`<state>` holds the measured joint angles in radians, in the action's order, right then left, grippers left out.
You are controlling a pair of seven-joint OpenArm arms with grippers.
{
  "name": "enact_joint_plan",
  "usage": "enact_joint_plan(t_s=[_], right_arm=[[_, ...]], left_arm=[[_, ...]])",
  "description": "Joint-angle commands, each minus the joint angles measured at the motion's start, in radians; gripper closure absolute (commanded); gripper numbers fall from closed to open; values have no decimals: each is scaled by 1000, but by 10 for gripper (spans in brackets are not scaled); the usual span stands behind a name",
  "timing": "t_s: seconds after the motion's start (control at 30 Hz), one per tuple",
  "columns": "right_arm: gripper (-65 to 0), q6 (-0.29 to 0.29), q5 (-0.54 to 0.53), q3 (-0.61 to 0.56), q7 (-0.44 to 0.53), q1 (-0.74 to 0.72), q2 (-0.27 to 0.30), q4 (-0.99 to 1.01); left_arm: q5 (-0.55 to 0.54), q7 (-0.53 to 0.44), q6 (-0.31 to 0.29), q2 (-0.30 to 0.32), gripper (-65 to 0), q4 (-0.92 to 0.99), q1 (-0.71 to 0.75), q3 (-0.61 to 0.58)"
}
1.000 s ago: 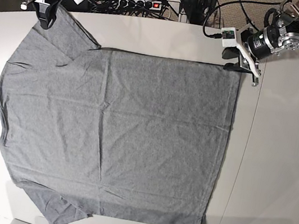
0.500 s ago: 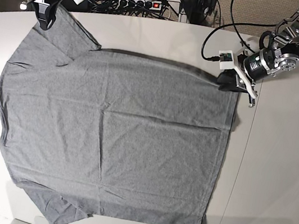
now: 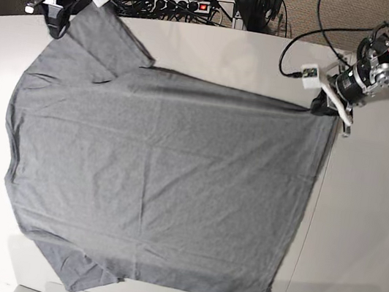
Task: Fold the T-shirt properly
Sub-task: 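Drag the shoulder corners apart with both grippers to smooth the shirt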
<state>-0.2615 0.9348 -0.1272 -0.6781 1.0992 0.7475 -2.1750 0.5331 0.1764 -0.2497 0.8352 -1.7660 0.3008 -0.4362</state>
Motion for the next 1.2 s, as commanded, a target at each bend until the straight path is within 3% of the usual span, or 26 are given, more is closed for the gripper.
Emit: enact_joint_plan(t_s=[0.0,0.13,0.3,0.37,0.53,0.7,1.03,1.17], right_arm=[[0,14,-17,4,25,6,9,-16],[0,168,-140,4,70,6,9,-16],[0,417,-293,-26,100,6,12,-16],[0,464,-295,-60,103,6,12,-16],[0,465,-280,-119,106,6,12,-16],[-166,464,-280,-121,110,-3,11,-16],[-174,464,-336,-121,113,-114,11,-16],[-240,464,-366,-121,138,-119,11,-16]], left_arm=[[-8,56,-60,25,0,0,37,-6],[58,72,17,51,0,-12,91,-6],[66,79,18,77,0,-11,100,-6],[66,79,21,86,0,-11,100,-6],[66,85,21,102,0,-11,101,-6],[42,97,21,101,0,-11,101,-6],[39,96,21,101,0,-11,101,-6],[39,92,21,100,0,-11,101,-6]])
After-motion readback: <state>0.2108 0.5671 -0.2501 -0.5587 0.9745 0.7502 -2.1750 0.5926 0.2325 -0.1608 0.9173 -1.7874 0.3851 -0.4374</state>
